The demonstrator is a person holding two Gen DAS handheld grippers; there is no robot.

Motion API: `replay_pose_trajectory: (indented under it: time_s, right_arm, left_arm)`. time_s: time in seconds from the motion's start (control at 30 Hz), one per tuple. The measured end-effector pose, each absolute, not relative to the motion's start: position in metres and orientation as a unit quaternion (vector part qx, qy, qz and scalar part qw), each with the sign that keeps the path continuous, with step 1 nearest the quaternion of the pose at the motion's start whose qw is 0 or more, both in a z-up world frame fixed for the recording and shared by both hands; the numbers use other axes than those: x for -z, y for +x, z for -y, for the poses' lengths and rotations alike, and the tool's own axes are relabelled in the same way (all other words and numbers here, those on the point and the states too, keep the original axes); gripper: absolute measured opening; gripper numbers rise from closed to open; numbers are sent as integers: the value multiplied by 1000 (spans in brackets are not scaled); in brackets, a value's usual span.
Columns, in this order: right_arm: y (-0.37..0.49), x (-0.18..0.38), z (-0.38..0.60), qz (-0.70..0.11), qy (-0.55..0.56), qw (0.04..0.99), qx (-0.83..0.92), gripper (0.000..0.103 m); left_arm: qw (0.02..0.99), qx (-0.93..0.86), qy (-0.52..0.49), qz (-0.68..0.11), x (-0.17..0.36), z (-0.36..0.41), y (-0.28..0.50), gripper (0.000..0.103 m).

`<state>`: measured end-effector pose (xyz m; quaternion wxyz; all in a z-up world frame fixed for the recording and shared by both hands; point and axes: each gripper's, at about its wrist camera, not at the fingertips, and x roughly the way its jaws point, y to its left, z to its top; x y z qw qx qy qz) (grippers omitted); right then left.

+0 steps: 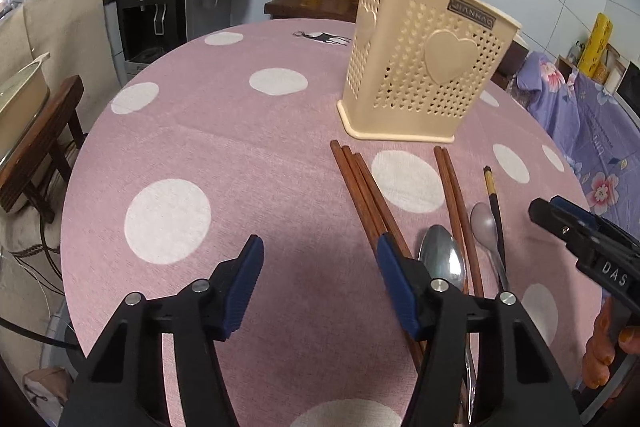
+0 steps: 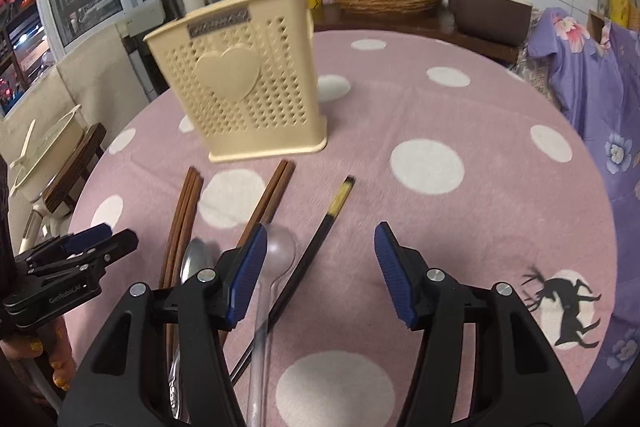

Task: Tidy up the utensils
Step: 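Move both grippers back over the remaining utensils on the table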

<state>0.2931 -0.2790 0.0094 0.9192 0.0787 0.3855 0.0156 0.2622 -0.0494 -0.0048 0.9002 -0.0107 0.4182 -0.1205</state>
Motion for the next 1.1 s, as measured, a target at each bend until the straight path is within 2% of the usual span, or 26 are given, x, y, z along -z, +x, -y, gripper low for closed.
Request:
replay_pose_trajectory:
  time_s: [0.1, 0.4, 1.1]
  right_arm:
    - [292, -2, 267, -396, 66, 915, -32, 55]
    - [292, 15, 245, -425, 34, 903, -59, 42]
    - [298, 22, 245, -433, 29, 900, -34, 39]
  left_arm:
    - [900, 117, -5, -419, 7, 50, 261, 57]
    - [897, 110, -10, -428, 13, 47, 261, 53]
    - [892, 121, 5, -435, 19, 63, 259, 52]
